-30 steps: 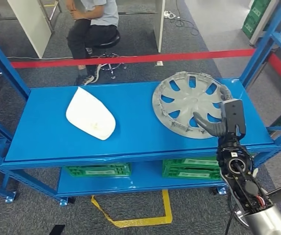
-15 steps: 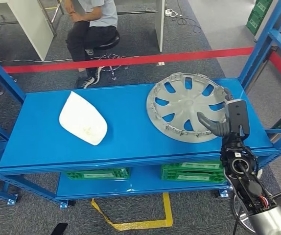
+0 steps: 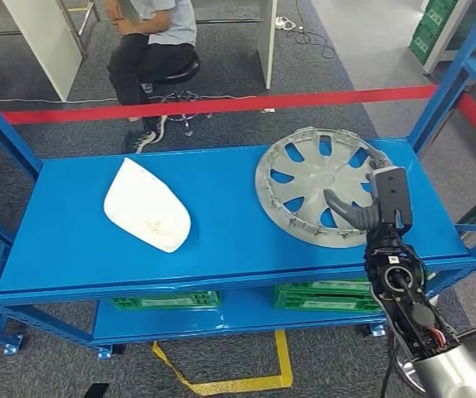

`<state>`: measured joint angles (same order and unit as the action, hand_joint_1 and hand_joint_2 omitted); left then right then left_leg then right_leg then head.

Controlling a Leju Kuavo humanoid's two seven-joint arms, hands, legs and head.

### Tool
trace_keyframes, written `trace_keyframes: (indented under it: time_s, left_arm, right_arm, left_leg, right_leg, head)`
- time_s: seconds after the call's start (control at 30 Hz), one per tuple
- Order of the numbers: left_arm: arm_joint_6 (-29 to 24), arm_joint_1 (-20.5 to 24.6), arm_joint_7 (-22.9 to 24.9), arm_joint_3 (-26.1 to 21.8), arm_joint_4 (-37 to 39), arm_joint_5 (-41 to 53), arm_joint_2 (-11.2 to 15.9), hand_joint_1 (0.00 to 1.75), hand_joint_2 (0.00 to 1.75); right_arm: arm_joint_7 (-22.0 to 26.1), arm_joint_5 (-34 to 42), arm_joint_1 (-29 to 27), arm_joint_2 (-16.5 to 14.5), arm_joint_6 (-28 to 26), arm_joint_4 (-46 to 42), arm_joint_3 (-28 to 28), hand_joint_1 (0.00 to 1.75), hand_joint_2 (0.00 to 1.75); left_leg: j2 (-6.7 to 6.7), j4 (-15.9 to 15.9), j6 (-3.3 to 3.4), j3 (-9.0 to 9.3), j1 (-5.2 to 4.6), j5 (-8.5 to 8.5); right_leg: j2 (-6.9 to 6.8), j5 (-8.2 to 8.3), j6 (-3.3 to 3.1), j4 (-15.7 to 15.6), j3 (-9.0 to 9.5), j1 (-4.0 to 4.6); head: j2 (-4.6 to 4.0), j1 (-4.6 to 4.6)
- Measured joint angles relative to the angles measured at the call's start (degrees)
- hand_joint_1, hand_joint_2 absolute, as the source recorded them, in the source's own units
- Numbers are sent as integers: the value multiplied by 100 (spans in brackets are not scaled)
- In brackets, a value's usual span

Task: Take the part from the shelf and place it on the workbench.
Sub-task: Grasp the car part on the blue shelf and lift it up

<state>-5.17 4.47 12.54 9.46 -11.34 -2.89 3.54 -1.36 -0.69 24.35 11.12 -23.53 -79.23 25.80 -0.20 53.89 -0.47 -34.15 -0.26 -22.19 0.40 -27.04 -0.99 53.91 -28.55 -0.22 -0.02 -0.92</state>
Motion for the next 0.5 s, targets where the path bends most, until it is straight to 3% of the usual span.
trace_keyframes:
  time_s: [0.2,0.3,0.5]
  left_arm:
    - [30,-6,-4,0,0,-9,-5,0,0]
    - [45,-5,-7,0,0,-9,-7,0,0]
    - [72,-2,-24,7,0,-18,-5,0,0]
  right_arm:
    - [-30,-8,3,1,1,0,-5,0,175]
    - [-115,-59,5,1,8,0,-5,0,175]
    - [-824,-829,182,62,136,104,55,0,175]
  left_leg:
    - [-4,3,33,2,0,-18]
    - [-3,4,38,2,1,-17]
    - [-2,2,52,4,10,-5]
  right_leg:
    - [-6,13,99,-66,34,-2]
    - [-6,18,116,-70,34,-2]
    - [-6,27,131,-69,34,3]
  head:
    - [0,84]
    - [0,100]
    - [0,89]
